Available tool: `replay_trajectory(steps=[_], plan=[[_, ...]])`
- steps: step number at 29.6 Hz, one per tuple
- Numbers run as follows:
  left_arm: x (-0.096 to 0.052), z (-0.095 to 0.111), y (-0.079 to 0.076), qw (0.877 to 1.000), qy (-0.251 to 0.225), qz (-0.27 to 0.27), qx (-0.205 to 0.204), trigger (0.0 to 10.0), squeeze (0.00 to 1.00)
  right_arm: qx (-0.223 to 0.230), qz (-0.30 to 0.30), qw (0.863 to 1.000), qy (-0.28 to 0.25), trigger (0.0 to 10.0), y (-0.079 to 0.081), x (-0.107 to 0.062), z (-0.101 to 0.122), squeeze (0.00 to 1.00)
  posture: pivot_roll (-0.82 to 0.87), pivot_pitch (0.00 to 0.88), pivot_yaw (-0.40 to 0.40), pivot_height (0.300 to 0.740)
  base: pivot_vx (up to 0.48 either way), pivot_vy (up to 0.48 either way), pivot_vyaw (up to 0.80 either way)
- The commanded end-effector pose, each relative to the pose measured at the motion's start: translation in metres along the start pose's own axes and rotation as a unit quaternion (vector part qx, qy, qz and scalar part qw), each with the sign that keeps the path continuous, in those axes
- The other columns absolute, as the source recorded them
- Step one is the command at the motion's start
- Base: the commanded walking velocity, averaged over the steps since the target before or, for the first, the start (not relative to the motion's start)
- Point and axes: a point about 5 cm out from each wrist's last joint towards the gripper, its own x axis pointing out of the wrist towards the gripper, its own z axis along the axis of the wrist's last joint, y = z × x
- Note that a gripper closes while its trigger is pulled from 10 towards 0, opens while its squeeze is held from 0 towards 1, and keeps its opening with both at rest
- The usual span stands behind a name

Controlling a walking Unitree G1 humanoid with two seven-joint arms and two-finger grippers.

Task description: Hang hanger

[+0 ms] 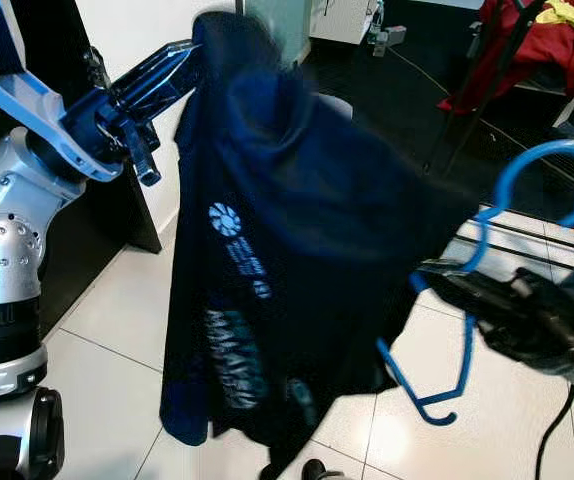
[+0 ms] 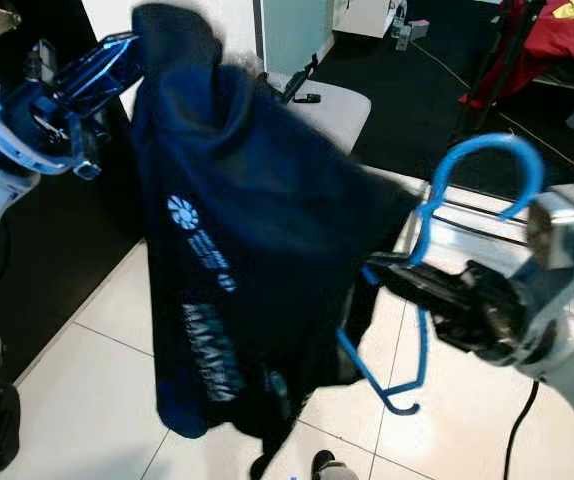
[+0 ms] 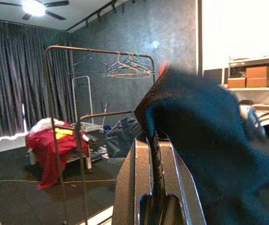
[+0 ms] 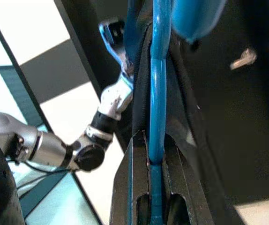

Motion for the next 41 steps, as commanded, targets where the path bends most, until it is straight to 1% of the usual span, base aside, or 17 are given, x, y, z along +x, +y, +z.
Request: replay_trajectory(steps=[1,9,10,11,12,13,16,17,18,19,25,27,30,31,34,40,41], plan=[[-0.003,0.002,0.007,0.999,0.003,0.031,0.021,0.0,0.00,-0.008,0.013,1.000,-0.021,10.0,0.004,-0.002,0.007,0.00,-0.02,0.176,0.006,0.740,0.000,0.000,0.00],[-0.007,-0.030,0.008,0.993,0.086,0.081,0.019,0.0,0.00,0.006,0.012,1.000,-0.018,10.0,0.004,0.001,0.001,0.00,-0.02,0.169,0.005,0.740,0.000,0.000,0.00],[-0.007,-0.034,0.006,0.992,0.094,0.080,0.017,3.8,0.00,0.008,0.009,1.000,-0.009,10.0,0.003,0.001,-0.002,0.00,-0.02,0.169,0.005,0.740,0.000,0.000,0.00],[-0.007,-0.039,0.003,0.991,0.103,0.079,0.015,5.0,0.00,0.010,0.004,1.000,0.000,10.0,0.003,0.001,-0.004,0.00,-0.02,0.170,0.004,0.740,0.000,0.000,0.00],[-0.007,-0.039,0.003,0.991,0.103,0.079,0.015,5.0,0.00,0.010,0.004,1.000,0.000,10.0,0.003,0.001,-0.004,0.00,-0.02,0.170,0.004,0.740,0.000,0.000,0.00],[-0.007,-0.044,0.001,0.990,0.116,0.077,0.012,10.0,0.00,0.011,-0.002,1.000,0.010,10.0,0.002,0.000,-0.005,0.00,-0.02,0.170,0.004,0.740,0.000,0.000,0.00],[-0.008,-0.047,0.000,0.989,0.123,0.076,0.010,10.0,0.00,0.012,-0.007,1.000,0.015,10.0,0.001,-0.001,-0.006,0.00,-0.02,0.170,0.004,0.740,0.000,0.000,0.00],[-0.009,-0.049,0.000,0.989,0.132,0.073,0.010,10.0,0.25,0.012,-0.012,1.000,0.021,10.0,0.001,-0.002,-0.006,0.00,-0.02,0.174,0.006,0.740,0.000,0.000,0.00],[-0.009,-0.049,0.000,0.989,0.132,0.073,0.010,10.0,0.25,0.012,-0.012,1.000,0.021,10.0,0.001,-0.002,-0.006,0.00,-0.02,0.174,0.006,0.740,0.000,0.000,0.00],[-0.012,-0.050,0.000,0.987,0.145,0.062,0.014,10.0,1.00,0.012,-0.017,0.999,0.030,10.0,0.000,-0.004,-0.007,0.00,-0.02,0.174,0.006,0.740,0.000,0.000,0.00],[-0.036,-0.033,-0.006,0.977,0.203,-0.052,0.028,10.0,1.00,0.010,-0.044,0.996,0.082,10.0,-0.001,-0.015,-0.010,0.00,-0.02,0.185,0.010,0.740,0.000,0.000,0.00],[-0.053,-0.016,-0.011,0.960,0.250,-0.122,0.018,10.0,1.00,0.005,-0.061,0.993,0.105,10.0,-0.003,-0.024,-0.007,0.00,-0.02,0.185,0.010,0.740,0.000,0.000,0.00],[-0.061,-0.009,-0.011,0.951,0.276,-0.141,0.014,10.0,1.00,0.002,-0.068,0.991,0.113,10.0,-0.005,-0.027,-0.006,0.00,-0.02,0.187,0.012,0.740,0.000,0.000,0.00],[-0.074,0.000,-0.011,0.930,0.330,-0.163,0.016,10.0,1.00,-0.002,-0.077,0.989,0.123,10.0,-0.007,-0.031,-0.005,0.00,-0.01,0.187,0.012,0.740,0.000,0.000,0.00],[-0.078,0.002,-0.010,0.922,0.348,-0.167,0.023,10.0,1.00,-0.003,-0.079,0.989,0.126,10.0,-0.008,-0.032,-0.004,0.00,-0.01,0.187,0.012,0.740,0.000,0.000,0.00],[-0.058,0.011,-0.002,0.938,0.293,-0.162,0.097,10.0,1.00,0.013,-0.068,0.976,0.207,10.0,-0.010,-0.030,-0.028,0.00,-0.01,0.184,0.007,0.740,0.000,0.000,0.00],[-0.048,0.008,-0.007,0.942,0.268,-0.180,0.093,10.0,0.00,0.016,-0.059,0.972,0.227,10.0,-0.011,-0.027,-0.035,0.00,-0.01,0.181,0.009,0.740,0.000,0.000,0.00]])
